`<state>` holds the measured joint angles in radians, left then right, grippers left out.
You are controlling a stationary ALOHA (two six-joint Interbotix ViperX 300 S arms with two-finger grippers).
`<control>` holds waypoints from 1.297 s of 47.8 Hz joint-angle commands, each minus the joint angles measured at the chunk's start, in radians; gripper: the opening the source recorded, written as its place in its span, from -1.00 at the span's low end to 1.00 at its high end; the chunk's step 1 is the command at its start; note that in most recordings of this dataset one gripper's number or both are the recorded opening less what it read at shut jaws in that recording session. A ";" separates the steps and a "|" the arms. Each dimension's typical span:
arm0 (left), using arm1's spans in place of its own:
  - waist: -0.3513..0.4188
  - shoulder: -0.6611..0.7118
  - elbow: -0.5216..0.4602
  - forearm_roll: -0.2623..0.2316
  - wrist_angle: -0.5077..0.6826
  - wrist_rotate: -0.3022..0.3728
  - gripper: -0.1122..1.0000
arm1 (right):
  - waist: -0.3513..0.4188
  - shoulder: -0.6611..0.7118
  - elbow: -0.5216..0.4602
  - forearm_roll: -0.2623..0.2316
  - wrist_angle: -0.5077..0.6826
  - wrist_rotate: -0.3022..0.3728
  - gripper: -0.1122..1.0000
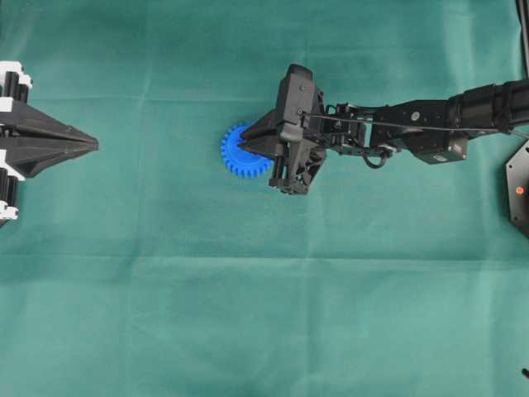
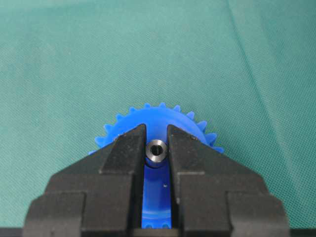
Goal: Insert the shaft placed at a random location into the center hole of the medium gear at another random location.
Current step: 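Lower the right gripper to push the shaft into the gear hole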
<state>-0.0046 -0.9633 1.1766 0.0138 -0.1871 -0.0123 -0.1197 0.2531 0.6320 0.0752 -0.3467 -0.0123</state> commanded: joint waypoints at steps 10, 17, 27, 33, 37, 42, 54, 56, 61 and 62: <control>-0.002 0.008 -0.023 0.002 0.000 0.000 -0.80 | 0.002 -0.009 -0.018 0.003 -0.015 0.009 -0.57; -0.002 0.009 -0.023 0.002 0.002 0.000 -0.80 | 0.003 -0.006 -0.018 0.003 -0.014 0.009 -0.57; -0.002 0.008 -0.023 0.002 0.003 0.000 -0.80 | 0.003 -0.009 -0.020 0.003 -0.011 0.009 -0.57; -0.002 0.008 -0.023 0.002 0.003 0.000 -0.80 | 0.003 -0.009 -0.020 0.002 -0.011 0.009 -0.57; -0.002 0.009 -0.023 0.002 0.003 0.000 -0.80 | 0.003 -0.009 -0.020 0.003 -0.009 0.011 -0.56; -0.002 0.009 -0.023 0.002 0.003 0.000 -0.80 | 0.003 -0.009 -0.018 0.003 -0.009 0.011 -0.49; -0.002 0.009 -0.023 0.002 0.005 0.000 -0.80 | 0.006 -0.025 -0.018 0.002 -0.003 0.011 0.60; -0.002 0.008 -0.025 0.002 0.006 -0.002 -0.80 | 0.006 -0.032 -0.018 0.003 -0.003 0.011 0.57; -0.002 0.008 -0.025 0.002 0.005 -0.002 -0.80 | 0.006 -0.057 -0.014 0.003 0.005 0.009 0.47; -0.002 0.008 -0.025 0.002 0.005 0.000 -0.80 | 0.006 -0.064 -0.012 0.003 0.009 0.009 0.46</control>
<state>-0.0046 -0.9633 1.1750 0.0123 -0.1779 -0.0123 -0.1135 0.2439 0.6305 0.0752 -0.3482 -0.0123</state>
